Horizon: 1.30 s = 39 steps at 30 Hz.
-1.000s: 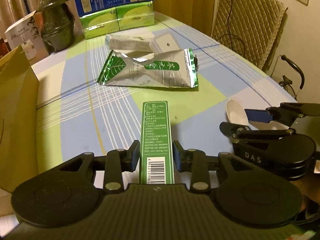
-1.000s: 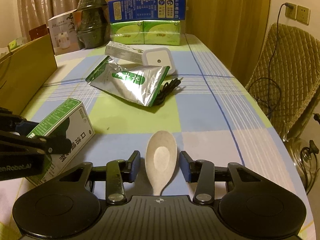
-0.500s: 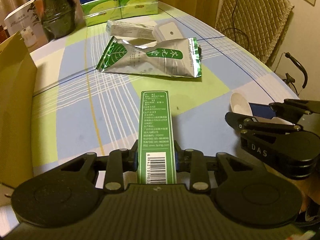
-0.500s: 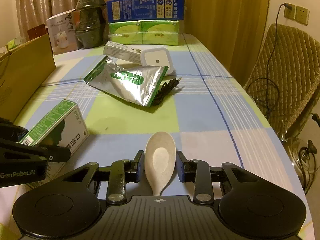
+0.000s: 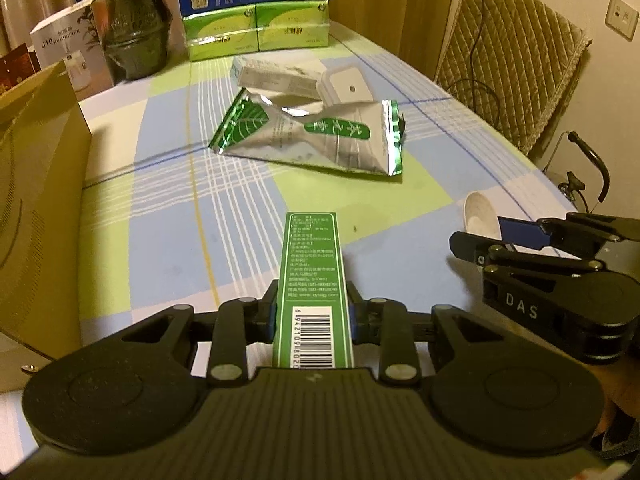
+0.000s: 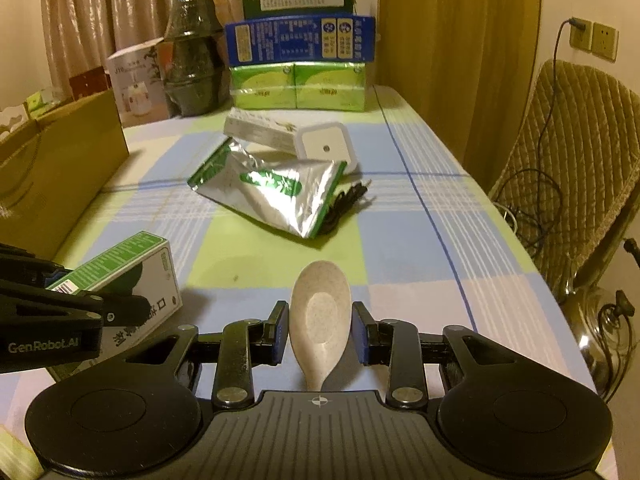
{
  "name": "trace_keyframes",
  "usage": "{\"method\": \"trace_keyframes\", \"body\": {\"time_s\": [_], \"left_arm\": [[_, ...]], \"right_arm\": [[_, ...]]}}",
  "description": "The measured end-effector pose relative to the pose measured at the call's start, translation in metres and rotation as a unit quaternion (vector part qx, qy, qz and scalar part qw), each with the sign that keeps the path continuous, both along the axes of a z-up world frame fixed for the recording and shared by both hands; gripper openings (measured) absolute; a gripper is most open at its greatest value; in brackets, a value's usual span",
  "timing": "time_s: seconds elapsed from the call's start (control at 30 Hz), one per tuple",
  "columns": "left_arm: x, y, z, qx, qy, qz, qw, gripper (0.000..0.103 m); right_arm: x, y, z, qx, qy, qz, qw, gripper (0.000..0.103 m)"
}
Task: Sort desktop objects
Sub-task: 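Lift and carry the green box and white spoon over the cardboard box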
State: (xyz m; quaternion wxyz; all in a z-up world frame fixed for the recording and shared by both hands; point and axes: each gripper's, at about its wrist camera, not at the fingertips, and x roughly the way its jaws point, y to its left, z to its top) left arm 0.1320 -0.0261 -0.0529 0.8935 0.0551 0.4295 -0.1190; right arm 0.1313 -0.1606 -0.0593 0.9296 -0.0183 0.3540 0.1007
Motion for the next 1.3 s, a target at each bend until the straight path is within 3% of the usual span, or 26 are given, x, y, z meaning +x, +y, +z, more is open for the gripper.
{"method": "trace_keyframes", "body": {"time_s": [0.47, 0.87, 1.3], "left_arm": [[-0.014, 0.011, 0.026, -0.008, -0.024, 0.012, 0.9996, 0.025], [-0.032, 0.033, 0.066, -0.015, -0.064, 0.031, 0.9974, 0.025], [-0.058, 0.081, 0.107, -0.015, -0.104, 0.073, 0.9918, 0.025]], "right_arm": [[-0.010, 0.013, 0.034, 0.012, -0.030, 0.017, 0.999, 0.030], [-0.025, 0.038, 0.073, 0.034, -0.064, 0.043, 0.996, 0.030], [-0.037, 0.086, 0.109, 0.045, -0.092, 0.100, 0.990, 0.030]]}}
